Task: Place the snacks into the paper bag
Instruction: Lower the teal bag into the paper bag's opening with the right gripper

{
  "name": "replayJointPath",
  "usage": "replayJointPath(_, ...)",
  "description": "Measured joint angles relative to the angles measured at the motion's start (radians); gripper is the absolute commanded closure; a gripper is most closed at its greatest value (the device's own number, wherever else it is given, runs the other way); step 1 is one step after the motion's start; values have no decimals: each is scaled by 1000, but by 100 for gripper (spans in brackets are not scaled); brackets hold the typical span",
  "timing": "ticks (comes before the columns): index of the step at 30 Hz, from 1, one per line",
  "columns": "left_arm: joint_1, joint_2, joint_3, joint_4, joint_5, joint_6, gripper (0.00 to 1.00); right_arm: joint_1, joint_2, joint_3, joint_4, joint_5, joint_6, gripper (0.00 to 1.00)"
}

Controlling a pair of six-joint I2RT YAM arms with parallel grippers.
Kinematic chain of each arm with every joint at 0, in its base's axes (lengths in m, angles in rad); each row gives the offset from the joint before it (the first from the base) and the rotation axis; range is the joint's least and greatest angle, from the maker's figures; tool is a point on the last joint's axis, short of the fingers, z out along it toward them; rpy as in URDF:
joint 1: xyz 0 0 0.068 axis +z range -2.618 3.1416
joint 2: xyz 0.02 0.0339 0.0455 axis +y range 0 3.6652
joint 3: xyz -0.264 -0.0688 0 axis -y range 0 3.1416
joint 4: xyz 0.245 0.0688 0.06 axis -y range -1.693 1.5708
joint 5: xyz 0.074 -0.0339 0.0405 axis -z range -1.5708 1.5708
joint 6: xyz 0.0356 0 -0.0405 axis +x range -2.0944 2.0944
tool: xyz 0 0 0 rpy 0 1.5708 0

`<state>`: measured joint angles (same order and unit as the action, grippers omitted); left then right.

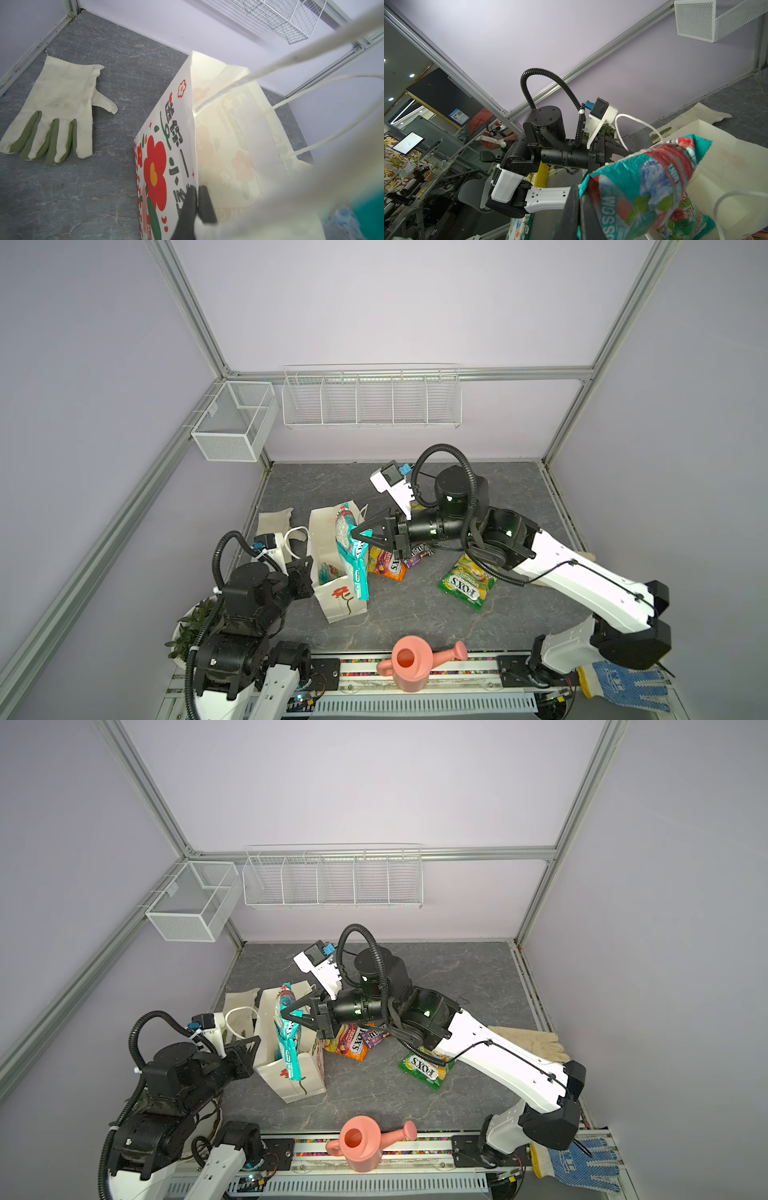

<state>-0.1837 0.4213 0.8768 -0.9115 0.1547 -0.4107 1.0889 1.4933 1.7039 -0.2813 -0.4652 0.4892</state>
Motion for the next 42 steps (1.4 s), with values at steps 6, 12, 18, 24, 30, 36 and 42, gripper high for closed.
replayJointPath(6, 0, 0, 0, 0, 0, 0, 100, 0, 38, 26, 0, -5, 0, 93)
replayJointPath(12, 0, -2, 0, -2, 0, 0, 100, 0, 78, 37, 0, -9, 2, 93)
replayJointPath(18, 0, -3, 0, -2, 0, 0, 100, 0, 113, 45, 1, -17, 8, 93)
replayJointPath(24, 0, -5, 0, -3, 0, 0, 100, 0, 131, 45, 1, -26, 12, 93)
replayJointPath(30, 0, -5, 0, -3, 0, 0, 100, 0, 145, 45, 2, -30, 19, 93)
replayJointPath(36, 0, -5, 0, -3, 0, 0, 100, 0, 168, 45, 3, -31, 31, 93)
replayJointPath(42, 0, -6, -2, -4, 0, 0, 100, 0, 192, 45, 22, -31, 40, 93)
